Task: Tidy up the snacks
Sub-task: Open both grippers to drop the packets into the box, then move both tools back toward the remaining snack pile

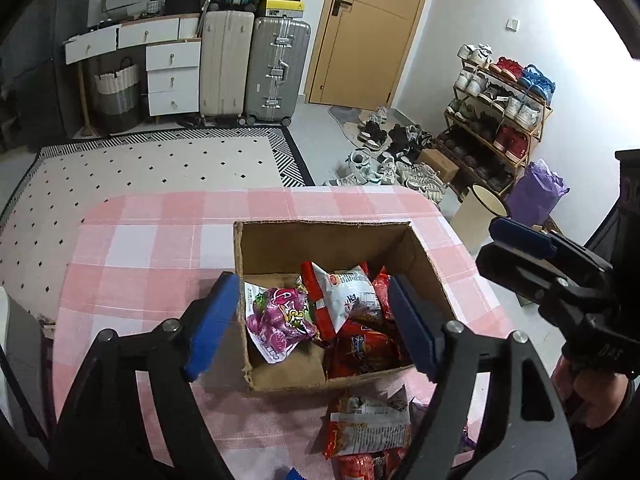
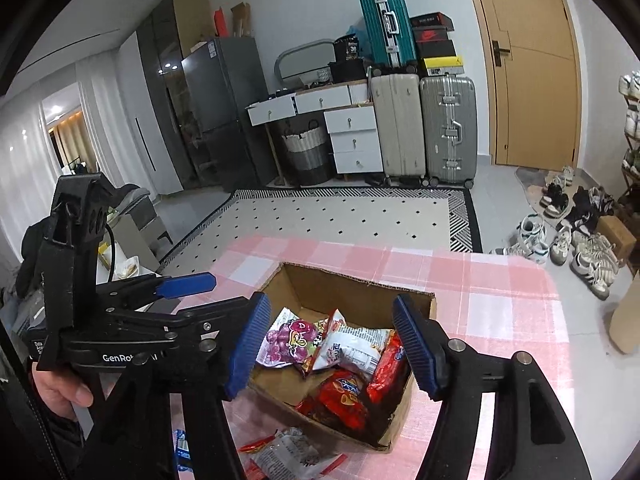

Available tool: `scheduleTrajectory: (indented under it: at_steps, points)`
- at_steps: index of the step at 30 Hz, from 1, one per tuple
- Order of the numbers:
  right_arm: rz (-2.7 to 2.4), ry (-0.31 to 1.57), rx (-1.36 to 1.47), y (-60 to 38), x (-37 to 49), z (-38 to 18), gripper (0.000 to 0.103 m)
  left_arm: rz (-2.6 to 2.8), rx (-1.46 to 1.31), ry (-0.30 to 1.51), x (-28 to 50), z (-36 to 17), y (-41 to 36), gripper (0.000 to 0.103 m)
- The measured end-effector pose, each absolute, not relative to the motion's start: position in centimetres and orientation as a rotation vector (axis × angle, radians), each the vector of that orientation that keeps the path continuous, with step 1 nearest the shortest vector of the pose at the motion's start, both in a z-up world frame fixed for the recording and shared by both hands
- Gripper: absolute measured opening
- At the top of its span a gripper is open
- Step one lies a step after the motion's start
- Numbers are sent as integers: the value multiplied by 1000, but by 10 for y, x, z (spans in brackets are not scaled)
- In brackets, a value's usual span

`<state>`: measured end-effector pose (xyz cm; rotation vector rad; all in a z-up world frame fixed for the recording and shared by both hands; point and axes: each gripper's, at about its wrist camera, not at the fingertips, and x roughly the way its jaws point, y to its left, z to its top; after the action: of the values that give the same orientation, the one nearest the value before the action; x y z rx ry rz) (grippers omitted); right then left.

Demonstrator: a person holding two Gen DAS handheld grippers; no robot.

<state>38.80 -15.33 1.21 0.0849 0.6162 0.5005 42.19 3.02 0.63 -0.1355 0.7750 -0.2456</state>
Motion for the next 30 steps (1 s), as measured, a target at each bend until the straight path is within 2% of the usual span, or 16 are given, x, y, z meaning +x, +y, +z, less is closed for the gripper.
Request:
scheduleTrajectory:
  at_steps: [17, 21, 30]
  points:
    - [509, 549, 54, -150, 328, 42, 75, -206, -86, 703, 336, 51, 29, 82]
    - [510, 525, 49, -152, 309, 49, 82, -195, -68, 687, 316, 60, 26, 84]
    - [520, 487, 45, -162, 261, 60, 90, -198, -58, 650, 263, 79, 21, 86]
